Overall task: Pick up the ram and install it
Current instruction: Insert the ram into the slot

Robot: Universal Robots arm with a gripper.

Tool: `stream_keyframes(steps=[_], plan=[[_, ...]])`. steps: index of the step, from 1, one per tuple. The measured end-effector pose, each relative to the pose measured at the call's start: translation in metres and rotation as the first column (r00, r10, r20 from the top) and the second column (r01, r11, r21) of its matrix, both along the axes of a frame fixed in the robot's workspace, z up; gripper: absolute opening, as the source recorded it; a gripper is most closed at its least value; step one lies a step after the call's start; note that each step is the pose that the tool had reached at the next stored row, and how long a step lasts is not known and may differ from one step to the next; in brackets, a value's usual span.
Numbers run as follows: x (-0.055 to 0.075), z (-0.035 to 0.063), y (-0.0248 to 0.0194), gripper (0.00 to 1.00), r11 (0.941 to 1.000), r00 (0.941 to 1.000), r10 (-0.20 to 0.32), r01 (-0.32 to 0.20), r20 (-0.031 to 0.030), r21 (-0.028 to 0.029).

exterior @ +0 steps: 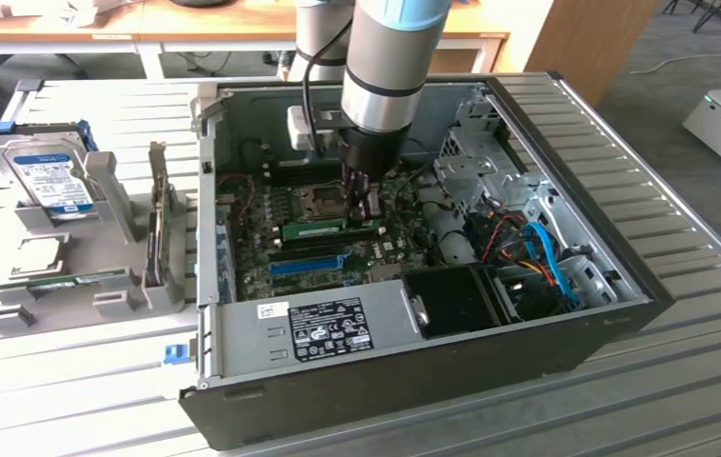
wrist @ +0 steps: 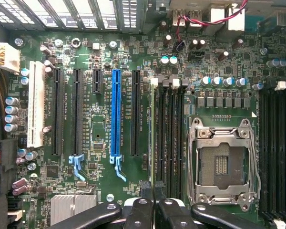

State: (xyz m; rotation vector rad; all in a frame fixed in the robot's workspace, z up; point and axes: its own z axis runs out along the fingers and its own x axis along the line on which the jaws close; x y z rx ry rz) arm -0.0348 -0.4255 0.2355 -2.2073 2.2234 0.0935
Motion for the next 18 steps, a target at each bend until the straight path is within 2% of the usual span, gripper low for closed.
stream_keyframes(steps=[18], plan=[[0.0000,-0.0008,0.0003,0.13,0.9999,0.9999,-0.014,0.014,0.0002,0.0003]])
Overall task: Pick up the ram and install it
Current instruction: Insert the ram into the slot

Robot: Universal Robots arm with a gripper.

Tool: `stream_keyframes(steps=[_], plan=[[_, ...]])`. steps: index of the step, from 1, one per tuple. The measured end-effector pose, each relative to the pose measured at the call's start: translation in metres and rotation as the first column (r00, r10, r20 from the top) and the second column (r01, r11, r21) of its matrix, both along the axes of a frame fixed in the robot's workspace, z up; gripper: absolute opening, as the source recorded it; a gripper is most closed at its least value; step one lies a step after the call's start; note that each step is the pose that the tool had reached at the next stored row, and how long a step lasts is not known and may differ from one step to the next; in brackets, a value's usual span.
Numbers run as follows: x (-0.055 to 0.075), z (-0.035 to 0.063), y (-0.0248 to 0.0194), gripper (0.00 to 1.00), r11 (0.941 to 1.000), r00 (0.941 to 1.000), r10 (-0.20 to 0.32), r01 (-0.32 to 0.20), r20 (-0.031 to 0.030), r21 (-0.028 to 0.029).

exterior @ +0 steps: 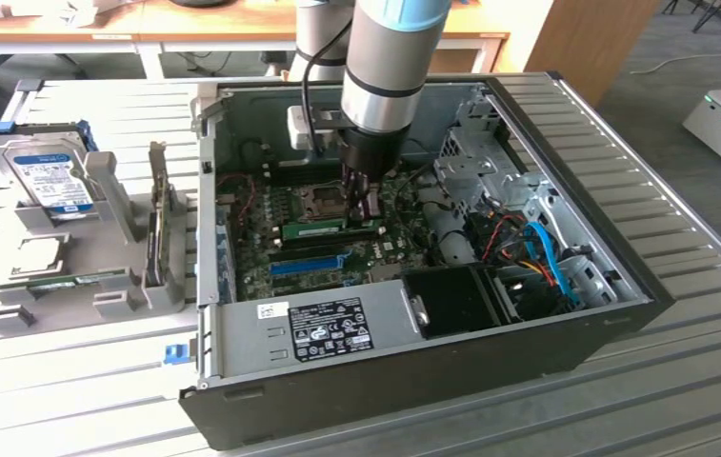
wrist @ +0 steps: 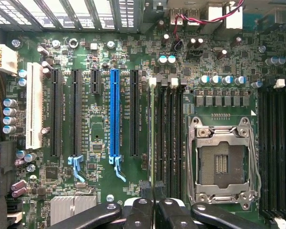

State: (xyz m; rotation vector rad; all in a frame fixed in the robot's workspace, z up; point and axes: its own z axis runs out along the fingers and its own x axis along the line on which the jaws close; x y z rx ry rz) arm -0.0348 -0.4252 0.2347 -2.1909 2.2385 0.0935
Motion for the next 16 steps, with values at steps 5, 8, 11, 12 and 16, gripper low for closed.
stream_keyframes(steps=[5,8,11,12,16], plan=[[0.0000,-0.0002,0.0003,0.13,1.0000,1.0000,0.000,0.000,-0.0001,-0.0003],[0.0000,-0.0015,0.0003,0.13,1.0000,1.0000,0.000,0.000,-0.0001,-0.0002],[0.0000,-0.0025,0.0003,0.13,1.0000,1.0000,0.000,0.000,-0.0001,-0.0002],[0.0000,-0.0029,0.0003,0.13,1.0000,1.0000,0.000,0.000,-0.0001,-0.0002],[0.0000,-0.0031,0.0002,0.13,1.0000,1.0000,0.000,0.000,-0.0001,-0.0004]])
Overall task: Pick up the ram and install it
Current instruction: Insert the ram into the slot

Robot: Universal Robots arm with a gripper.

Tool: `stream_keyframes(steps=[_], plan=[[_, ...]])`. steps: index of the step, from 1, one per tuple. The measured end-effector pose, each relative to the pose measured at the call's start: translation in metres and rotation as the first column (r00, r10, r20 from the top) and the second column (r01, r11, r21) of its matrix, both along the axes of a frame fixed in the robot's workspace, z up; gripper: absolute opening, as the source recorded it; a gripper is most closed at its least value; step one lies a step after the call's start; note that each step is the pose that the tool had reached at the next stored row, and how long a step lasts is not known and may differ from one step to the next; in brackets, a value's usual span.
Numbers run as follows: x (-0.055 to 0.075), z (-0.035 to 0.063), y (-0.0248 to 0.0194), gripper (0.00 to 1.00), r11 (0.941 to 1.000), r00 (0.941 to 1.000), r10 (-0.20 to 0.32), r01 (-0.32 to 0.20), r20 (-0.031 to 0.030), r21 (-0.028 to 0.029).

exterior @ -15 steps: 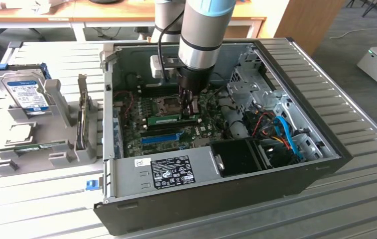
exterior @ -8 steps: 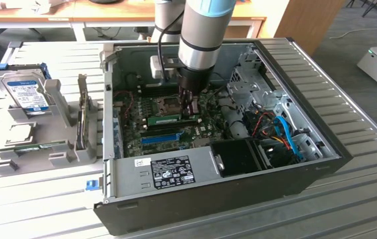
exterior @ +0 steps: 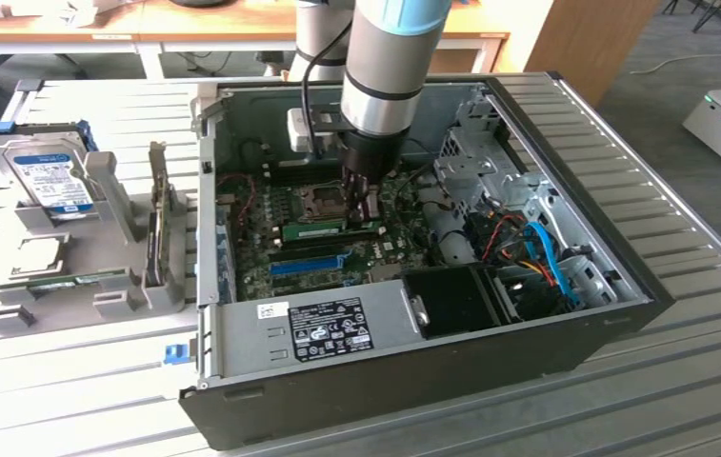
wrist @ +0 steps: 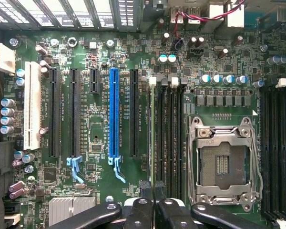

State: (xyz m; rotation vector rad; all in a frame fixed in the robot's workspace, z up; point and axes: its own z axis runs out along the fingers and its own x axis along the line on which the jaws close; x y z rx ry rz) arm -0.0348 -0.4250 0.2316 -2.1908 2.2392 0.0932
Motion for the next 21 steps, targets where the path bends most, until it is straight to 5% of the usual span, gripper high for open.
stream_keyframes(steps=[21], plan=[[-0.0001,-0.0013,0.0029,0.13,1.0000,1.0000,0.000,0.000,0.0001,0.0001]])
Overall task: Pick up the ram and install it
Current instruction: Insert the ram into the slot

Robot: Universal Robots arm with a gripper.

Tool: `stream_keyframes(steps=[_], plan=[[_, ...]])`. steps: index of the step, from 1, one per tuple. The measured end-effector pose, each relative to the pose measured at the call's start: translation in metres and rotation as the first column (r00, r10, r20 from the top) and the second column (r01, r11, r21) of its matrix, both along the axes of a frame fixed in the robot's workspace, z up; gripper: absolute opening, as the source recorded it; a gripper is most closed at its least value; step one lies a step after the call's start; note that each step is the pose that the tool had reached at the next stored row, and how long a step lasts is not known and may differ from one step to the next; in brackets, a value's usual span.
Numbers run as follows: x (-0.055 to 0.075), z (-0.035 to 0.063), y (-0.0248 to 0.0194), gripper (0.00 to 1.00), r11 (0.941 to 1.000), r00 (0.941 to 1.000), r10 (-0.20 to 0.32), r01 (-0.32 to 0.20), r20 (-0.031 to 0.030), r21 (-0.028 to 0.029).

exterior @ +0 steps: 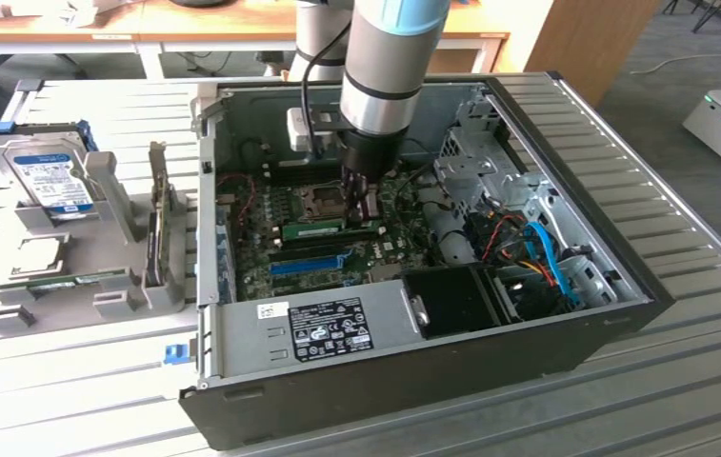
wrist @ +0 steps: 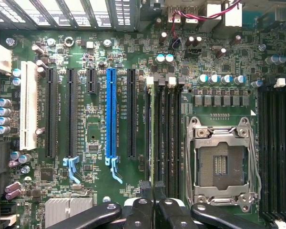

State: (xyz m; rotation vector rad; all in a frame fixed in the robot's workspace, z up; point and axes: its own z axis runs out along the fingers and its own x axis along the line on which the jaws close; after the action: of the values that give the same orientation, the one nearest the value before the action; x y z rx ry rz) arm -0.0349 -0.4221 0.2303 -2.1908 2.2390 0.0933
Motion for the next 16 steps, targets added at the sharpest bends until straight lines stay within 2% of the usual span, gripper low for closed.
stream_keyframes(steps=[16], plan=[[0.0000,-0.0003,-0.0015,0.13,1.0000,1.0000,0.000,0.000,-0.0001,0.0007]])
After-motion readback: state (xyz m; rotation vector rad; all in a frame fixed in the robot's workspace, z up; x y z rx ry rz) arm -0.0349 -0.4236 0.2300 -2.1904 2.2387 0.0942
